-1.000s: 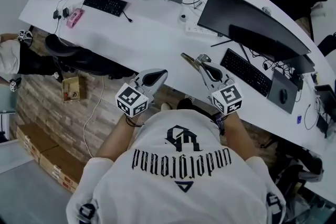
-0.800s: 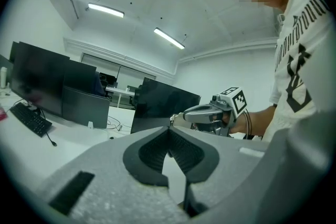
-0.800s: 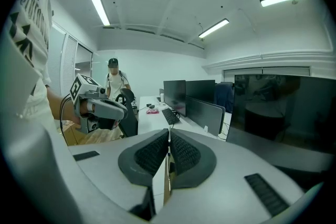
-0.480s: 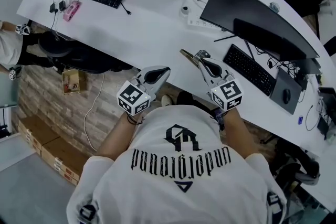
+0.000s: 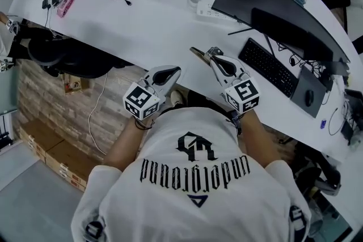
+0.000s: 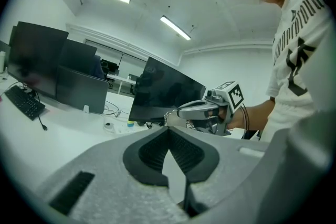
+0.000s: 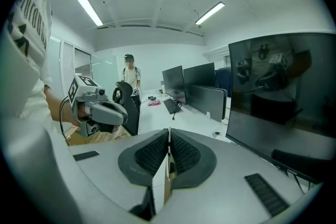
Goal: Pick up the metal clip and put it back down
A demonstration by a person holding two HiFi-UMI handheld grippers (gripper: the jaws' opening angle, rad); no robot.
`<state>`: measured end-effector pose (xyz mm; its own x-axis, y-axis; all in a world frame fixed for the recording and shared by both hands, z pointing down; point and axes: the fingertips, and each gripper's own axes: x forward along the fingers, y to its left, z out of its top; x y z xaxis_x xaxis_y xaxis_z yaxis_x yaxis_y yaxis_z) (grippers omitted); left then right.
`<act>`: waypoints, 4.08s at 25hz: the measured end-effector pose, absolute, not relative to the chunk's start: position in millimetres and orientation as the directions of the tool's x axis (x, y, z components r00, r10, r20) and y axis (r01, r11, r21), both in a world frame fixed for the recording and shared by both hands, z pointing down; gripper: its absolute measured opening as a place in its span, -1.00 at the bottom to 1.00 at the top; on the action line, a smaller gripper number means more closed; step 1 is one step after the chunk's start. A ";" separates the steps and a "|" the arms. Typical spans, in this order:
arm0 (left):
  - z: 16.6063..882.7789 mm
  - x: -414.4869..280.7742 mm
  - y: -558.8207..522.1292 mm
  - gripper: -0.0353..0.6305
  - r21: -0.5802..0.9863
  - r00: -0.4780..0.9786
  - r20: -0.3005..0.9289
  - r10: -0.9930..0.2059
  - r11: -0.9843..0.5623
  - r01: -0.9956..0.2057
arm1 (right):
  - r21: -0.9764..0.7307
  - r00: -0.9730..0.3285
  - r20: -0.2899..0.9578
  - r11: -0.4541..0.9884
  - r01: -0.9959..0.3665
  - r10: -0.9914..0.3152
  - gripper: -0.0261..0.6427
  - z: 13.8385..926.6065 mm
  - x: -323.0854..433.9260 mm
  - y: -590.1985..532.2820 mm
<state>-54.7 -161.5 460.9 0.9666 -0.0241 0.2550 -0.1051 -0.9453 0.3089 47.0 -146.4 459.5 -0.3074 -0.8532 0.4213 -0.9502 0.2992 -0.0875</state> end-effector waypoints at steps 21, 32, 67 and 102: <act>556.8 -11.5 -187.9 -0.85 0.348 0.911 0.413 0.011 -0.926 -0.146 | -0.197 -0.388 0.545 0.337 -0.921 -0.743 -0.85 567.9 76.1 -166.1; 599.1 3.1 -193.6 -0.85 0.374 0.892 0.450 0.042 -0.916 -0.146 | -0.222 -0.412 0.602 0.352 -0.909 -0.684 -0.85 622.0 79.7 -172.6; 652.2 51.8 -181.8 -0.85 0.454 0.871 0.483 0.086 -0.875 -0.166 | -0.395 -0.454 0.562 0.258 -0.882 -0.692 -0.85 708.7 126.2 -178.3; 558.1 -2.8 -182.6 -0.85 0.382 0.933 0.358 0.018 -0.915 -0.129 | -0.112 -0.253 0.539 0.229 -0.967 -0.804 -0.63 597.8 106.7 -149.8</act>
<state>-2.8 -182.6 558.1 0.9335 0.0177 0.3582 -0.1291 -0.9153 0.3816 106.7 -149.8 597.8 -0.2527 -0.8035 0.5390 -0.9670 0.2292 -0.1117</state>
